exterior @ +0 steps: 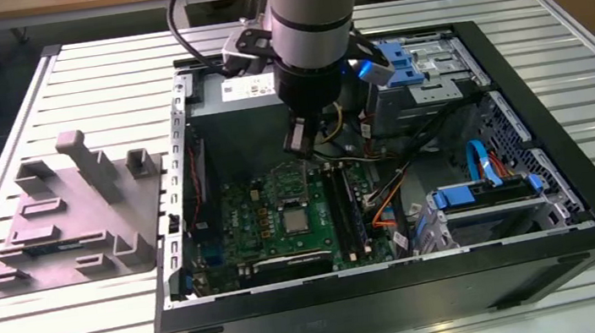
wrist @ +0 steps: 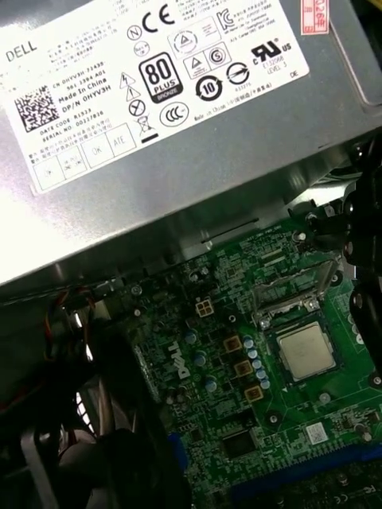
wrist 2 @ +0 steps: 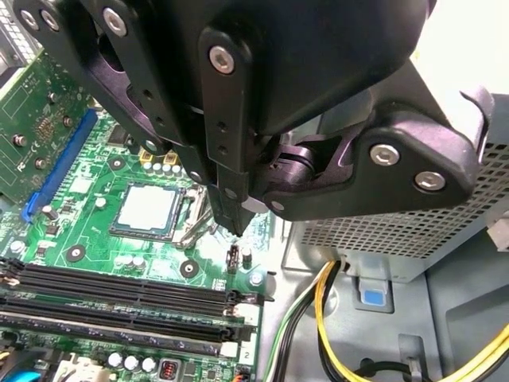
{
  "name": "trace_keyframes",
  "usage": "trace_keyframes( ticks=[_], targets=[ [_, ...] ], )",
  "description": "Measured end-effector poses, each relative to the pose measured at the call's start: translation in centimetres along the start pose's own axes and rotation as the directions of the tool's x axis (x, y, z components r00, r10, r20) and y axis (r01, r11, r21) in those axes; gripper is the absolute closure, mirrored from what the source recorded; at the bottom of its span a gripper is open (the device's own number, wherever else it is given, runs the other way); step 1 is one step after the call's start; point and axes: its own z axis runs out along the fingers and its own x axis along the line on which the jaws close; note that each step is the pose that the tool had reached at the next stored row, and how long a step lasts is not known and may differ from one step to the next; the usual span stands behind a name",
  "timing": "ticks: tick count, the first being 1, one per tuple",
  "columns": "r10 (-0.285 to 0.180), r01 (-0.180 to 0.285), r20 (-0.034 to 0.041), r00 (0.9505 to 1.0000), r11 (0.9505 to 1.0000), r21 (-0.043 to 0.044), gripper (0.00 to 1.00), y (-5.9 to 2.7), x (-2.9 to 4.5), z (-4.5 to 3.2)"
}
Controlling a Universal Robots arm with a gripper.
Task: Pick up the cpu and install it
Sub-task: 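Close the cpu cover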
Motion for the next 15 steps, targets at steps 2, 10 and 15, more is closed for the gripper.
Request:
trace_keyframes(
  ticks=[2, 10, 15],
  targets=[
    [0.000, 0.000, 0.0022, 1.0000, 1.0000, -0.0018, 0.89, 0.00, -0.01, -0.05],
    [-0.003, 0.003, -0.0167, 0.9999, 1.0000, 0.0058, 0.89, 0.00, 0.02, -0.09],
    [-0.009, 0.009, -0.0346, 0.9994, 0.9999, 0.0130, 0.89, 0.06, 0.16, -0.09]
  ],
)
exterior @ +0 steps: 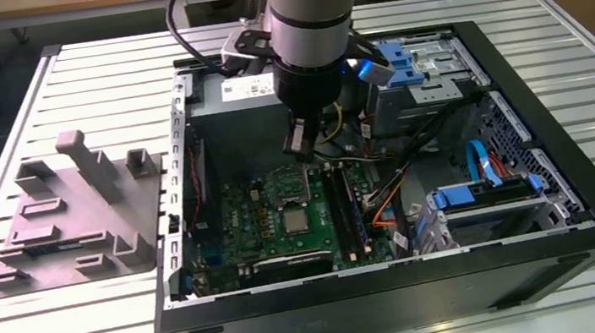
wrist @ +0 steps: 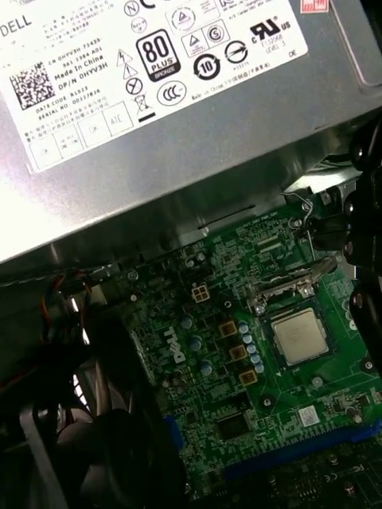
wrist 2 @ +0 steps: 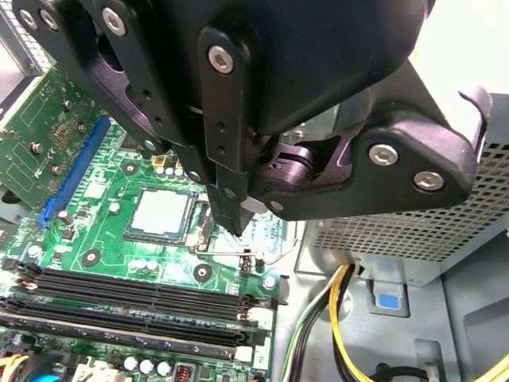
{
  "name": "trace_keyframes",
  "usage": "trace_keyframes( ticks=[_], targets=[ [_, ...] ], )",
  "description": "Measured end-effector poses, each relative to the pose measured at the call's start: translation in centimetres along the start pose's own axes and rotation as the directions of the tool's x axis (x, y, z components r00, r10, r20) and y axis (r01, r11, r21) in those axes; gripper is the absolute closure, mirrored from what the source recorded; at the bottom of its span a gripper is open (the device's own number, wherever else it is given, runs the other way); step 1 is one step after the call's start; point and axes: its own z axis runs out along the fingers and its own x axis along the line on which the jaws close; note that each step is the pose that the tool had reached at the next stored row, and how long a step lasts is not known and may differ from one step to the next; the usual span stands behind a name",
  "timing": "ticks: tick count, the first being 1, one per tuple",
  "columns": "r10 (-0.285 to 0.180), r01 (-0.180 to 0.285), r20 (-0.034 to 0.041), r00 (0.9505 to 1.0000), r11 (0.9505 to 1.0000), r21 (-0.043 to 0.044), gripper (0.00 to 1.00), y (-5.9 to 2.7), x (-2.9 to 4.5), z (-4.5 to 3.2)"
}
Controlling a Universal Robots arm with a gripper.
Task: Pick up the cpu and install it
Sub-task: 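Close the cpu cover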
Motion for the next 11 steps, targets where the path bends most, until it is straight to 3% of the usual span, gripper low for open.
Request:
trace_keyframes(
  ticks=[11],
  targets=[
    [-0.008, 0.008, -0.0002, 1.0000, 1.0000, 0.0003, 0.89, -0.24, 1.25, 0.05]
  ],
)
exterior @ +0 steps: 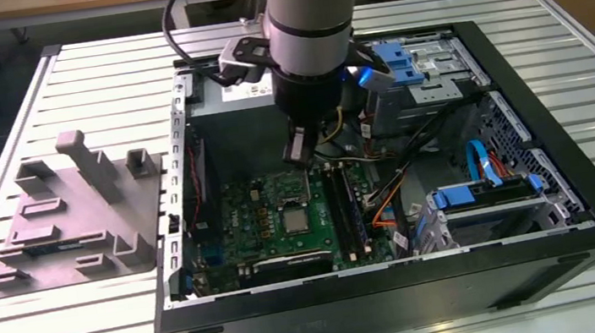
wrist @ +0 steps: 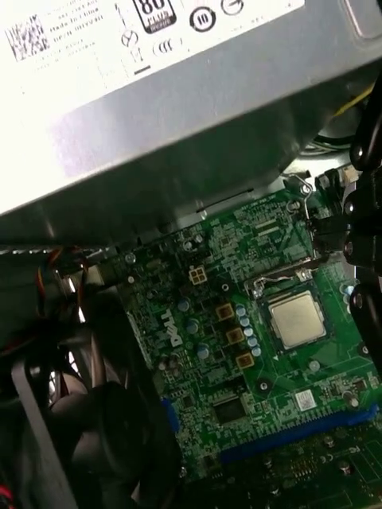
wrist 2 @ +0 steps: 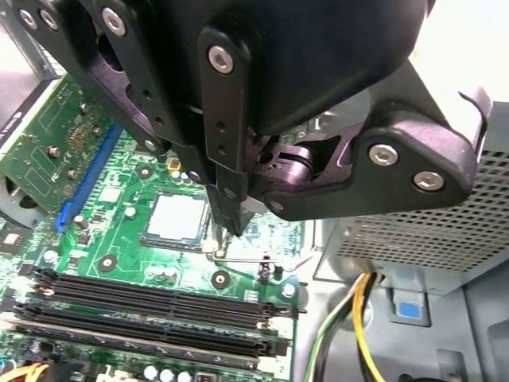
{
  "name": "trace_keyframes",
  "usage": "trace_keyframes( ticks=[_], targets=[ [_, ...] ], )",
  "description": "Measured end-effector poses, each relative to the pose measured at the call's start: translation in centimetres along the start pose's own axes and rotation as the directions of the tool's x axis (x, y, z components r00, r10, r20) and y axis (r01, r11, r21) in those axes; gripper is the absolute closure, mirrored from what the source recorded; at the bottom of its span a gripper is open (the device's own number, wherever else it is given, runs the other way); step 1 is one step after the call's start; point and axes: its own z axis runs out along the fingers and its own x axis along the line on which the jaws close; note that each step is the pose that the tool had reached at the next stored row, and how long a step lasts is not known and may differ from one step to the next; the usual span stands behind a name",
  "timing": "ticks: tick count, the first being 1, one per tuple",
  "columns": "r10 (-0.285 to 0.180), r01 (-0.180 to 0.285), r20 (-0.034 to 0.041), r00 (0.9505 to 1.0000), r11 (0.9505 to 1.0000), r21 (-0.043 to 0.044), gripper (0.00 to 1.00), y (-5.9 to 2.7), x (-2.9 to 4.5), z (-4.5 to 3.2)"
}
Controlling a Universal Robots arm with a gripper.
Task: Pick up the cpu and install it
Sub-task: 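Close the cpu cover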
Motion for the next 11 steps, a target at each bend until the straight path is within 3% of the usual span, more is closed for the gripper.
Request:
trace_keyframes(
  ticks=[11],
  targets=[
    [-0.009, 0.009, -0.0006, 1.0000, 1.0000, 0.0004, 0.89, -0.39, 1.78, 0.19]
  ],
)
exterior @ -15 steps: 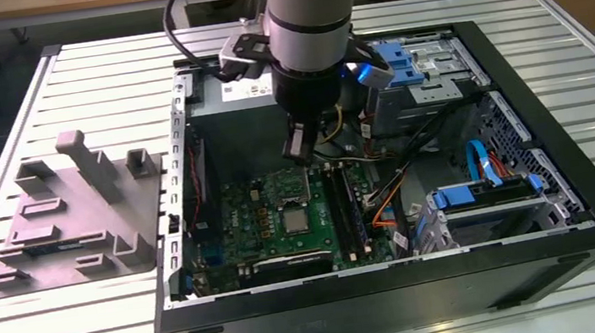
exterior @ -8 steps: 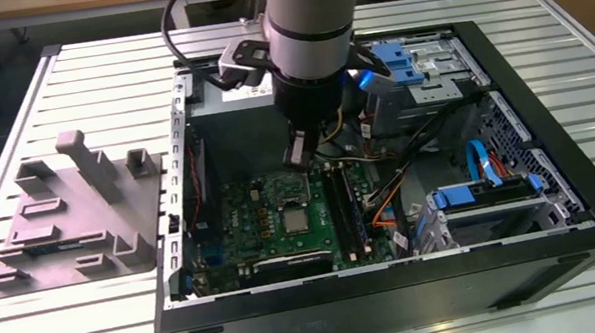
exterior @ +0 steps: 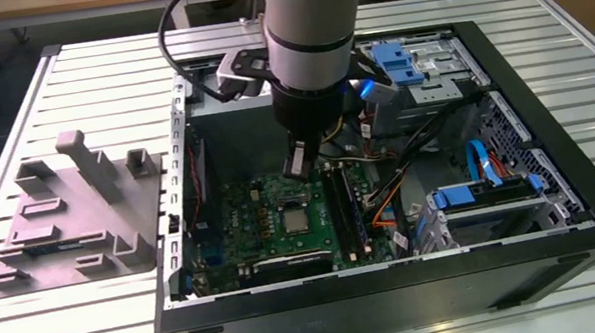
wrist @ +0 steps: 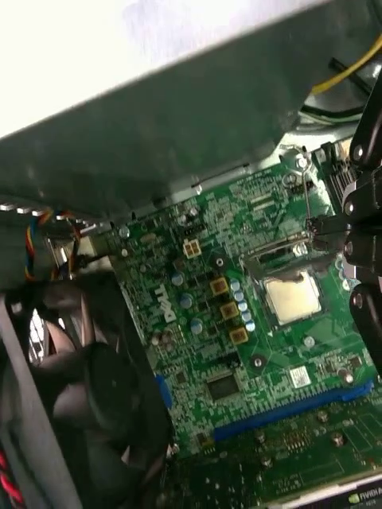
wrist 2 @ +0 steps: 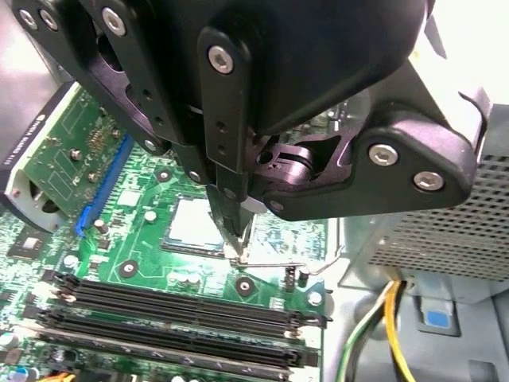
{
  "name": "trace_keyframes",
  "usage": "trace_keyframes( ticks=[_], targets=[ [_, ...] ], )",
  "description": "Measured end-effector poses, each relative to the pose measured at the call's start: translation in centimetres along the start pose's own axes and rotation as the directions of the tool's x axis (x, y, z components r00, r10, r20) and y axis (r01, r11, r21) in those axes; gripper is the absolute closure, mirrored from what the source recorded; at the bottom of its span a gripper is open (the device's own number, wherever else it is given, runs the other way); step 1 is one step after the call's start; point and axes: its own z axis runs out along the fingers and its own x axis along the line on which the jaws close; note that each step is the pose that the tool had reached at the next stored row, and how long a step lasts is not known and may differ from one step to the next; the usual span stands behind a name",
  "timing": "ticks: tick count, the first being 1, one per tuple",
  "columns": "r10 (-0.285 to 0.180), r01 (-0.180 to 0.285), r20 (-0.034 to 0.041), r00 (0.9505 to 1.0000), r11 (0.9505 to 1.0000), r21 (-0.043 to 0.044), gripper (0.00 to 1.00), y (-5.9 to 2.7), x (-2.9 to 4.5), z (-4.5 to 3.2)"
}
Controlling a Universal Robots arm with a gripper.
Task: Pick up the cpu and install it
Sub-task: 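Close the cpu cover, then install the first cpu locking lever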
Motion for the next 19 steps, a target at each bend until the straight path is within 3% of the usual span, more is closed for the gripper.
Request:
trace_keyframes(
  ticks=[8, 19],
  targets=[
    [-0.008, 0.008, -0.0012, 1.0000, 1.0000, 0.0005, 0.89, -0.08, 1.11, 0.05],
    [-0.010, 0.010, -0.0016, 1.0000, 1.0000, 0.0006, 0.89, -0.08, 1.14, 0.05]
  ],
)
